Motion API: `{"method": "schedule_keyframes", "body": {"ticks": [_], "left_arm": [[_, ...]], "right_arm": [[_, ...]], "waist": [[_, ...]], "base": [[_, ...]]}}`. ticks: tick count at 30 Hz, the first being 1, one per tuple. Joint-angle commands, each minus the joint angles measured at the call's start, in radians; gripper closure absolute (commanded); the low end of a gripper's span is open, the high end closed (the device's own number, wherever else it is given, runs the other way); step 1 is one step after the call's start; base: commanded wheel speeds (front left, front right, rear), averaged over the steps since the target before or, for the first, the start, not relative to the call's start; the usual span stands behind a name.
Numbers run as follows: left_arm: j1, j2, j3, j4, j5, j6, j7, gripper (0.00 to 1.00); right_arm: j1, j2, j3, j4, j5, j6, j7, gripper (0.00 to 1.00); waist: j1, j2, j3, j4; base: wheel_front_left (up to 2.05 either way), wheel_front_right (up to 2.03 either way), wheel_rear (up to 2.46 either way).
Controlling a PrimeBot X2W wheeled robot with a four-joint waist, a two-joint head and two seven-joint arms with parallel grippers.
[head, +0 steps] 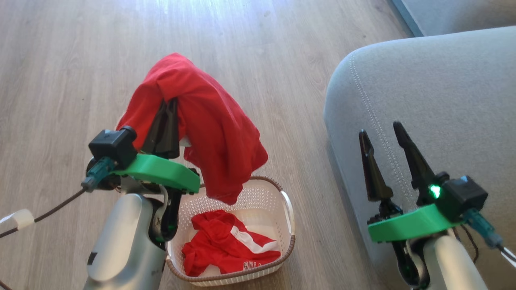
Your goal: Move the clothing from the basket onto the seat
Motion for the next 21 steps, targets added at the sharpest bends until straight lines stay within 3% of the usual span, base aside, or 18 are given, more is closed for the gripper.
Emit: {"method": "schedule_keyframes", "body": {"ticks": [1,7,12,21], "left_arm": [[-0.036,0.014,0.023,-0.050,-0.004,0.005,-0.012,1.00],[-0.025,0.014,-0.001,-0.075,-0.009,0.016,-0.012,1.00],[-0.019,0.014,-0.012,-0.076,-0.006,0.020,-0.012,1.00],[-0.019,0.014,-0.022,-0.073,-0.001,0.027,-0.012,1.00]], "right_arm": [[-0.008,-0.002,0.015,-0.023,-0.011,0.000,-0.005,0.00],[0.032,-0.002,-0.035,0.024,0.012,0.000,-0.005,0.00],[0.050,-0.002,-0.042,0.037,-0.055,0.000,-0.005,0.00],[0.052,-0.002,-0.030,0.060,-0.046,0.000,-0.005,0.00]], "waist": [[0.0001,-0.0001,-0.003,0.006],[0.0001,-0.0001,-0.002,0.021],[0.0001,-0.0001,0.000,0.027],[0.0001,-0.0001,0.005,0.022]], "base": [[0.00,0.00,0.00],[0.00,0.00,0.00],[0.00,0.00,0.00],[0.00,0.00,0.00]]}}
